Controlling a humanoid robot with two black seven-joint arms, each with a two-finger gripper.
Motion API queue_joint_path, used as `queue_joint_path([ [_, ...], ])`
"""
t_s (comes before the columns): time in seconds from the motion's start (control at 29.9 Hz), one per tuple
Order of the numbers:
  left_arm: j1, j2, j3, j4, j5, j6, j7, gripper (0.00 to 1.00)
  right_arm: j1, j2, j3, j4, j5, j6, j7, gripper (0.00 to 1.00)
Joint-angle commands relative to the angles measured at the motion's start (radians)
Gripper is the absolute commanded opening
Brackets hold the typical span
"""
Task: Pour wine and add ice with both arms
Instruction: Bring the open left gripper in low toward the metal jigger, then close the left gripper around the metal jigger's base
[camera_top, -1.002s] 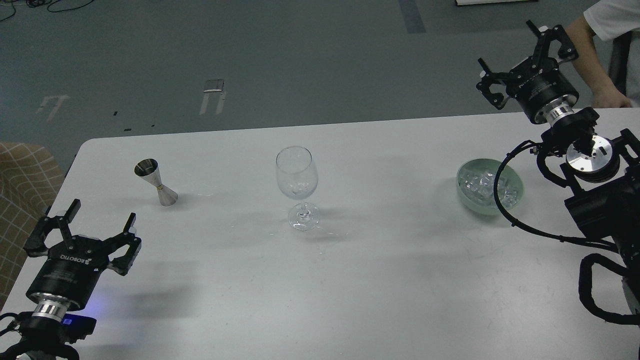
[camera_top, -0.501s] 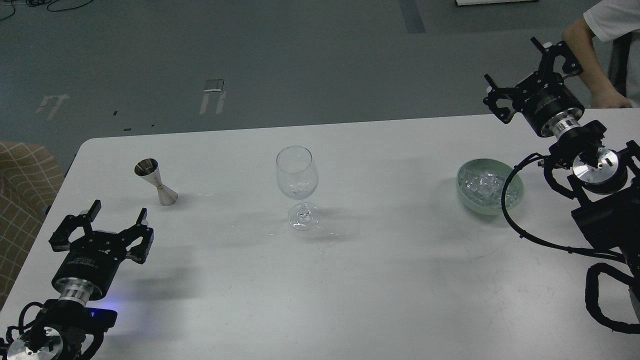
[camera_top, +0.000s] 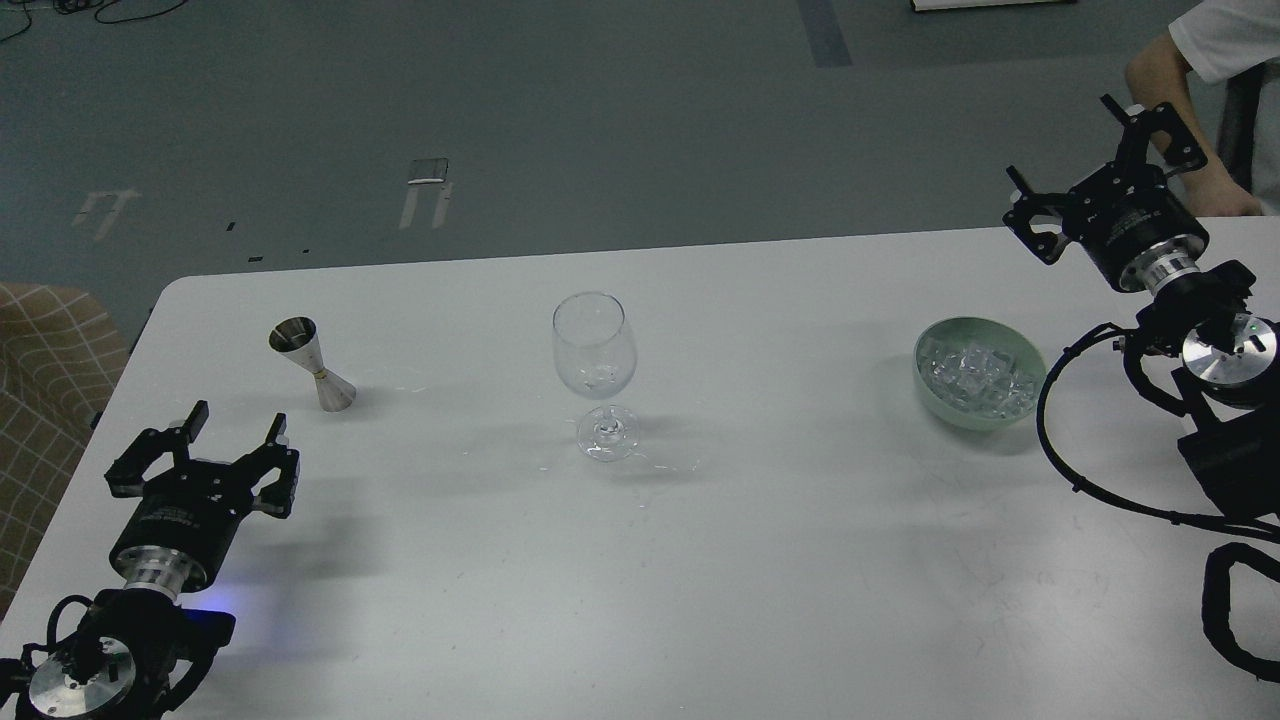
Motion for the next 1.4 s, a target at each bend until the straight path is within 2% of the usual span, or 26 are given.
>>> queue_joint_path([
  [0.0, -0.048, -0.003, 0.003, 0.073, 0.006, -0.079, 0.002, 0.60, 0.004, -0.004, 0.000, 0.000, -0.001, 0.000, -0.001, 1.00],
  [0.2, -0.088, -0.031, 0.018, 0.131, 0.008, -0.110, 0.002, 0.59, 0.030, -0.014, 0.000, -0.005, -0.001, 0.000, -0.001, 1.00],
  [0.5, -0.129, -0.054, 0.026, 0.181, 0.008, -0.101, 0.003, 0.59, 0.073, -0.011, -0.008, -0.014, -0.003, 0.000, -0.003, 1.00],
  [0.63, -0.163, -0.058, 0.066, 0.210, 0.008, -0.110, 0.025, 0.59, 0.071, -0.016, -0.009, -0.014, -0.004, 0.000, -0.005, 1.00],
  [0.84, -0.175, -0.086, 0.077, 0.239, 0.008, -0.105, 0.029, 0.59, 0.076, -0.016, -0.009, -0.017, -0.004, 0.000, -0.005, 1.00],
  [1.37, -0.314, -0.106, 0.104, 0.428, 0.006, -0.113, 0.063, 0.59, 0.078, -0.017, -0.009, -0.031, -0.004, 0.000, -0.006, 1.00],
])
